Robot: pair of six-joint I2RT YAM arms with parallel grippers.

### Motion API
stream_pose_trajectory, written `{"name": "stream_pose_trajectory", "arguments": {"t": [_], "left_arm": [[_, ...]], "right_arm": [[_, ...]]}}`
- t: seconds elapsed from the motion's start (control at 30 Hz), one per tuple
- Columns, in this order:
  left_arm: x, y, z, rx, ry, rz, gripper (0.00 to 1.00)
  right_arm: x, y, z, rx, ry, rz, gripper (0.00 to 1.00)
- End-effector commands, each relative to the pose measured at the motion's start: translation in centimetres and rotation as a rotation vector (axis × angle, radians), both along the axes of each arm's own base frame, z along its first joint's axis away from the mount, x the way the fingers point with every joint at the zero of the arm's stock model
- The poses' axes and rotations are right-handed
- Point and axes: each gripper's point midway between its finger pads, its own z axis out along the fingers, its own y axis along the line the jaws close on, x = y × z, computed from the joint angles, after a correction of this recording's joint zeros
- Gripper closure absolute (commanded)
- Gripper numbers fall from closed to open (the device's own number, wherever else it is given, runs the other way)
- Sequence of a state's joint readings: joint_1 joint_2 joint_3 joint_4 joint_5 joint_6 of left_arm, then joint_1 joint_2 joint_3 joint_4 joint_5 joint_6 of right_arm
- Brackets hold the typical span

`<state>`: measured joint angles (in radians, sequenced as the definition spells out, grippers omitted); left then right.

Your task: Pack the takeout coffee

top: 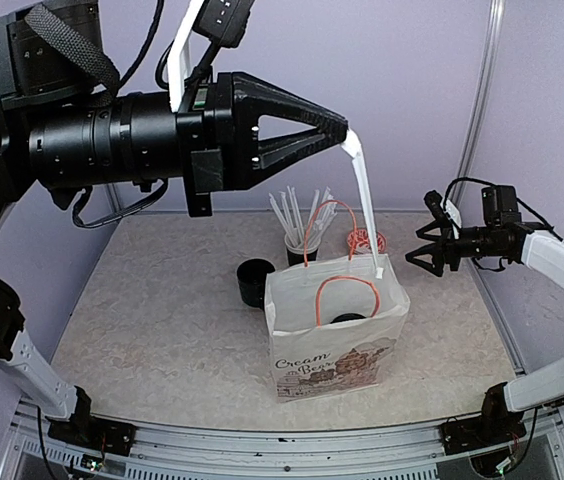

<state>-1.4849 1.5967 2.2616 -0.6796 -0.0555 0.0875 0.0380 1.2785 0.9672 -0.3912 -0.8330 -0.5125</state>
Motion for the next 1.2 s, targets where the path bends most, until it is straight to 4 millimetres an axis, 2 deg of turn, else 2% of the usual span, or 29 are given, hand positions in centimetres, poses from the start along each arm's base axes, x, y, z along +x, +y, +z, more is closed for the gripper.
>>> {"name": "stream_pose_trajectory", "arguments": {"t": [0.0, 0.13, 0.23, 0.43, 0.63, 0.77, 0.93, 1.03, 1.17], "left_arm": [[0.7, 0.6, 2.9, -0.097, -0.022, -0.007, 1.0], [1.1, 1.2, 4.2, -0.145, -0.005, -0.023, 1.0], [2.7, 0.8, 3.3, -0.133, 0.025, 0.008, 1.0], [6.3, -1.8, -1.4, -0.06, 0.11, 0.034, 1.0], [9.8, -4.5, -7.2, 0.04, 0.166, 0.085, 1.0], [10.7, -6.8, -10.5, 0.079, 0.212, 0.048, 1.0], [10.8, -9.1, -13.7, 0.133, 0.255, 0.005, 1.0], [11.1, -9.4, -15.7, 0.179, 0.277, 0.016, 1.0], [12.2, -7.6, -19.3, 0.281, 0.303, 0.113, 1.0]], "right_arm": [[-0.5, 0.1, 0.6, -0.001, -0.037, 0.009, 0.1], [-0.6, 0.1, 0.7, -0.004, -0.042, 0.006, 0.1], [-0.5, 0.0, 0.7, -0.005, -0.046, 0.004, 0.1], [-0.6, 0.0, 0.7, -0.009, -0.052, 0.004, 0.1], [-0.5, 0.0, 0.5, -0.013, -0.051, 0.004, 0.1], [-0.5, -0.1, 0.3, -0.019, -0.052, 0.001, 0.1], [-0.4, -0.1, 0.1, -0.022, -0.049, 0.0, 0.1], [-0.4, -0.1, 0.0, -0.023, -0.046, 0.003, 0.1], [-0.4, -0.1, -0.1, -0.023, -0.042, 0.003, 0.1]]}}
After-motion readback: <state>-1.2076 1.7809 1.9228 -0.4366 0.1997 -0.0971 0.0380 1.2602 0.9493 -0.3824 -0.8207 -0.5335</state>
